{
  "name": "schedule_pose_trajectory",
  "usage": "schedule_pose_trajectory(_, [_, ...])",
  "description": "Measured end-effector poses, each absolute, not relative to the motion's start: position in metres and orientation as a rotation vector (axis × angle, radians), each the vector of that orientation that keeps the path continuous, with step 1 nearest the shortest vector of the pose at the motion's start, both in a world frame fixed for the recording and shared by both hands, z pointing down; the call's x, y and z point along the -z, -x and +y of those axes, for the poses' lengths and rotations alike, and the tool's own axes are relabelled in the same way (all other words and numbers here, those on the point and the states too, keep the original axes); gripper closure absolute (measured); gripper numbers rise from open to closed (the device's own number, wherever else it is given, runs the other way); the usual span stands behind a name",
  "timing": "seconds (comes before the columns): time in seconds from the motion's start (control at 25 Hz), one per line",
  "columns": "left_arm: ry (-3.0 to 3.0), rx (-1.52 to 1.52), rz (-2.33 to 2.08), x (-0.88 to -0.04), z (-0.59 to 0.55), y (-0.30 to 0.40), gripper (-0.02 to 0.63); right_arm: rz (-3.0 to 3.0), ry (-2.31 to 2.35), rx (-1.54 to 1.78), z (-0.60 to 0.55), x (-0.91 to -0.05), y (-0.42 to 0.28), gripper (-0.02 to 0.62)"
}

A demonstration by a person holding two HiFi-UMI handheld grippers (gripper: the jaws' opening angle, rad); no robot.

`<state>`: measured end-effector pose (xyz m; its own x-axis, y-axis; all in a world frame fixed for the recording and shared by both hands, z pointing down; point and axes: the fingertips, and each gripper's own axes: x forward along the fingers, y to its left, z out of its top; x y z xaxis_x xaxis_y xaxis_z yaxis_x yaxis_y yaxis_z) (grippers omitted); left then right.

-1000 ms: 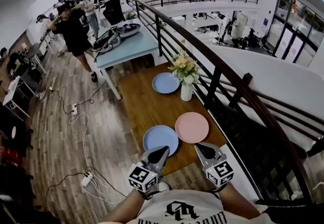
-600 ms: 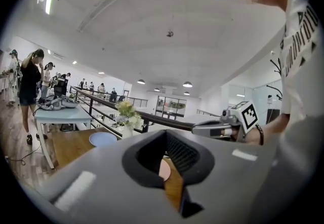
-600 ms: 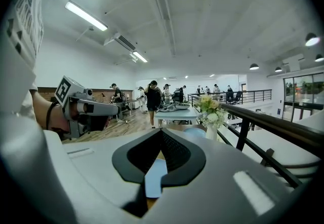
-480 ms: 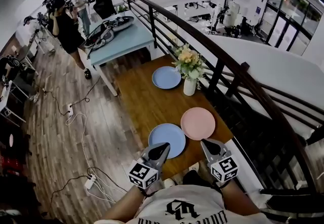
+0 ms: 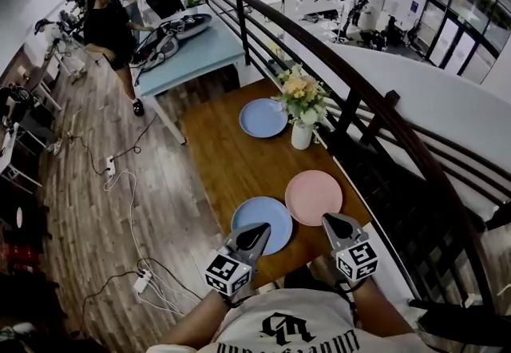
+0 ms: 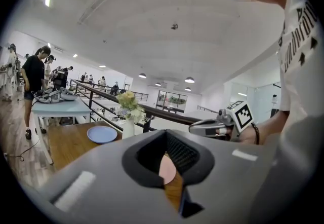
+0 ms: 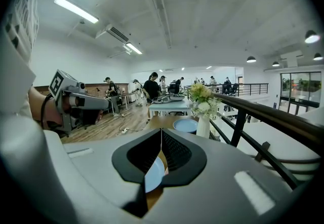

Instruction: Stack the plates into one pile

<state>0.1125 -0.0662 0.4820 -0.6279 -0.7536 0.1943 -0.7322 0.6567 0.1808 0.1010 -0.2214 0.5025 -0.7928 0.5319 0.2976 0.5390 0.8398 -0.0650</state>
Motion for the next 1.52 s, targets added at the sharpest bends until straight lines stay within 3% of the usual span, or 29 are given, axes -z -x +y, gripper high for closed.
schedule_pose_trajectory(0.44, [-1.147,0.113,-2.506,-0.504,-0.121,-0.034,0.56,-2.566,0.77,-0.016,-0.281,-0.527,-0.018,0.541])
schedule_pose_trajectory(1.04, [-1.016,0.138,-2.403,-0.589,-0.165,0.023,0.56,-2.307,0.666,-0.038,-0.357,-0.658,0.048,0.471])
schedule_pose_trajectory(1.52, [-0.931,0.14,-2.312,-0.645,-0.178,0.045,0.56,-2.112,0.599,-0.066,-0.392,-0.751,0.069,0.47])
